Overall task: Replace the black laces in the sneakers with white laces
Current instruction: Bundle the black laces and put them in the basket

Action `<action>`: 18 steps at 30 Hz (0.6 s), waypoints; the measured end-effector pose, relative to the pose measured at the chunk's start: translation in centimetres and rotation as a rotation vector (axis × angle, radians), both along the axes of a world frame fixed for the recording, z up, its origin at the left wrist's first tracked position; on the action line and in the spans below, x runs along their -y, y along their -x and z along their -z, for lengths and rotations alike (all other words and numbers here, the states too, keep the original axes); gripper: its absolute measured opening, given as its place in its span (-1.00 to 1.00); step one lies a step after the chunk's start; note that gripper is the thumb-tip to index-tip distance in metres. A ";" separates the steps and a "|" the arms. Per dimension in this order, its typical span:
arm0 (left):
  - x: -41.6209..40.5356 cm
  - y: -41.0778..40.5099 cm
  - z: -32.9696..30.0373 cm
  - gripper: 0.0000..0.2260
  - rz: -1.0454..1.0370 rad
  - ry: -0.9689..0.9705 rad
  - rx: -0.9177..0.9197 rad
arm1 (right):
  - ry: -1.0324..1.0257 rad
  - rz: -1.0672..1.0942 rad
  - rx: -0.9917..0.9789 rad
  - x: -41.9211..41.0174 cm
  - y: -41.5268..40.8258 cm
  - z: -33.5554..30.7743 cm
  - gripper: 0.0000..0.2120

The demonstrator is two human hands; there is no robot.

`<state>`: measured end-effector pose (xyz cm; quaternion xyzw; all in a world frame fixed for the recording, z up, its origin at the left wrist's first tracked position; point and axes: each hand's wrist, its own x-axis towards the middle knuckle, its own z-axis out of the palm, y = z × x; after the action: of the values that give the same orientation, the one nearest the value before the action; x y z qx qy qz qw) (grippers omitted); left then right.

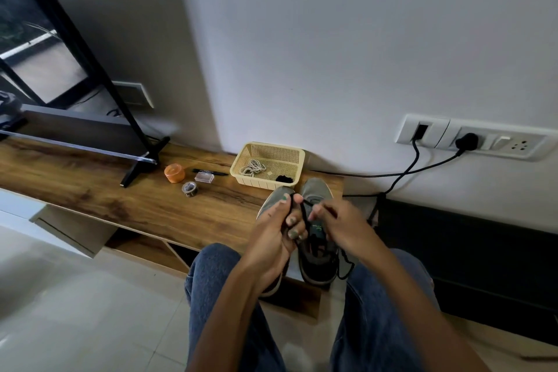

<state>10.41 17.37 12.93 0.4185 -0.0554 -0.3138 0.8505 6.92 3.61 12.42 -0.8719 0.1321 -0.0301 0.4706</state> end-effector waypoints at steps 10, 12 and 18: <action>-0.8 -1.1 1.4 -0.75 -0.165 -0.285 0.211 | 0.092 -0.528 -0.262 -3.9 1.7 -1.3 -0.75; -1.2 -0.7 1.3 -0.74 -0.107 -0.395 0.313 | 0.145 -0.491 -0.183 -3.4 1.5 -2.1 -0.76; -1.6 -0.1 1.1 -0.72 0.005 -0.538 0.414 | 0.204 -0.213 0.078 -1.4 0.8 -3.7 -0.75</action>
<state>10.55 18.94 11.87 0.6826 -0.1431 -0.2276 0.6796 6.13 4.98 16.15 -0.9224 0.0166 -0.0268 0.3849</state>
